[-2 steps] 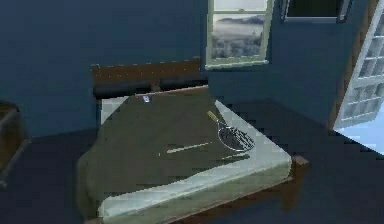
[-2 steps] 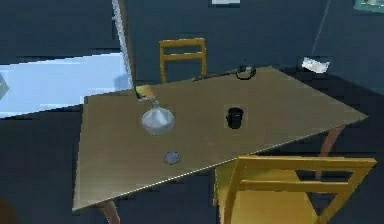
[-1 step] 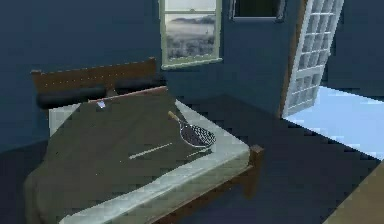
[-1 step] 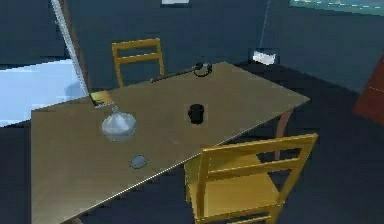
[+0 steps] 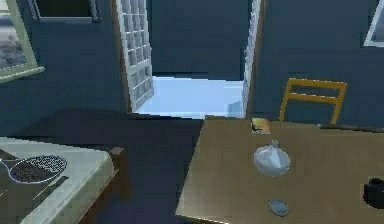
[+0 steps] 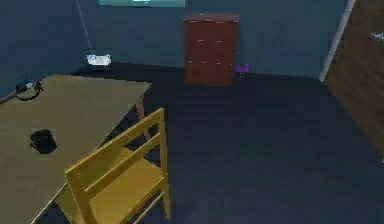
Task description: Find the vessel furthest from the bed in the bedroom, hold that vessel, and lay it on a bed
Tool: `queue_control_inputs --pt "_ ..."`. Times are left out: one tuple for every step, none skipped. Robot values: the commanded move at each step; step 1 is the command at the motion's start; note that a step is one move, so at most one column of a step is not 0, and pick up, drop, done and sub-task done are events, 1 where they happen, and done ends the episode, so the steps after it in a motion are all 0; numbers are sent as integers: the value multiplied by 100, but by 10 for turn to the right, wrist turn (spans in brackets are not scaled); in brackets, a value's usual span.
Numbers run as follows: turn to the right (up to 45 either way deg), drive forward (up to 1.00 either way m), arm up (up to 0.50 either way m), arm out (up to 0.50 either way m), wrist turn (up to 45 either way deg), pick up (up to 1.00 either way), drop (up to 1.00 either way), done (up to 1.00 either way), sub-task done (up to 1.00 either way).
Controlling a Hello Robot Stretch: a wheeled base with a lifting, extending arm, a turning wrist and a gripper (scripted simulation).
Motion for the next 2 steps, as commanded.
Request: queue_control_inputs --pt "450 0 0 0 0 0 0 0 0" --pt "450 0 0 0 0 0 0 0 0"
